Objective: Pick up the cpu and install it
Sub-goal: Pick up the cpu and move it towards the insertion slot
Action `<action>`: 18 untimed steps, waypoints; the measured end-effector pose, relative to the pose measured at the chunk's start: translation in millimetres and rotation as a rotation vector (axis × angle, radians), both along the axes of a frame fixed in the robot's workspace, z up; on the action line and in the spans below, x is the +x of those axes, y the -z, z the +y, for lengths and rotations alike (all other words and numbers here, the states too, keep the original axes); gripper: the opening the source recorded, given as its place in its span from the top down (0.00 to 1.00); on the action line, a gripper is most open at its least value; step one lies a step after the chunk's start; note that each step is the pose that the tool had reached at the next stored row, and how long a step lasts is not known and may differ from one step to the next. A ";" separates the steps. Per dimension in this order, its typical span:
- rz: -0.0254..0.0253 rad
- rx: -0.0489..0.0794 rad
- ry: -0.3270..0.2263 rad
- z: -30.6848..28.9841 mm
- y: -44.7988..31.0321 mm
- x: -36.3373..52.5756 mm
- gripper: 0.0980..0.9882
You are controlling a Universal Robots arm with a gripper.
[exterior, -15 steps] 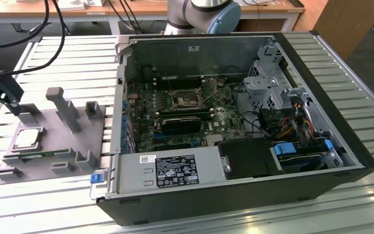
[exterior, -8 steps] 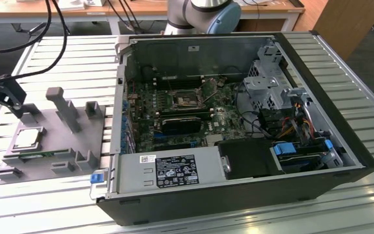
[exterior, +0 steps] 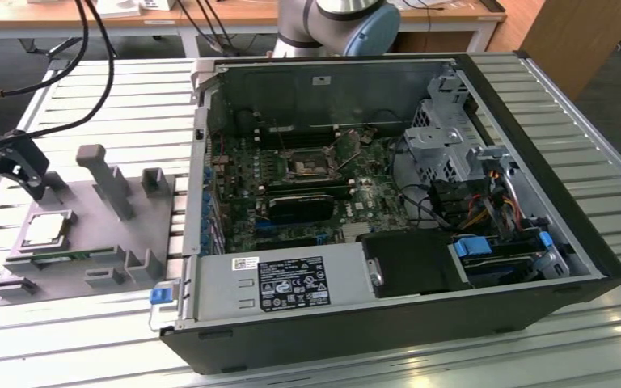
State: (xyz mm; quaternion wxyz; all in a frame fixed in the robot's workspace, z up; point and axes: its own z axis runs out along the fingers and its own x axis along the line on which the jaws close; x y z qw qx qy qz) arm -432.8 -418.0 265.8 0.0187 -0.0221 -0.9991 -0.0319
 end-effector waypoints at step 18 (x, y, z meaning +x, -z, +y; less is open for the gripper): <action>-0.0102 0.011 0.008 -0.3 29.1 0.5 0.11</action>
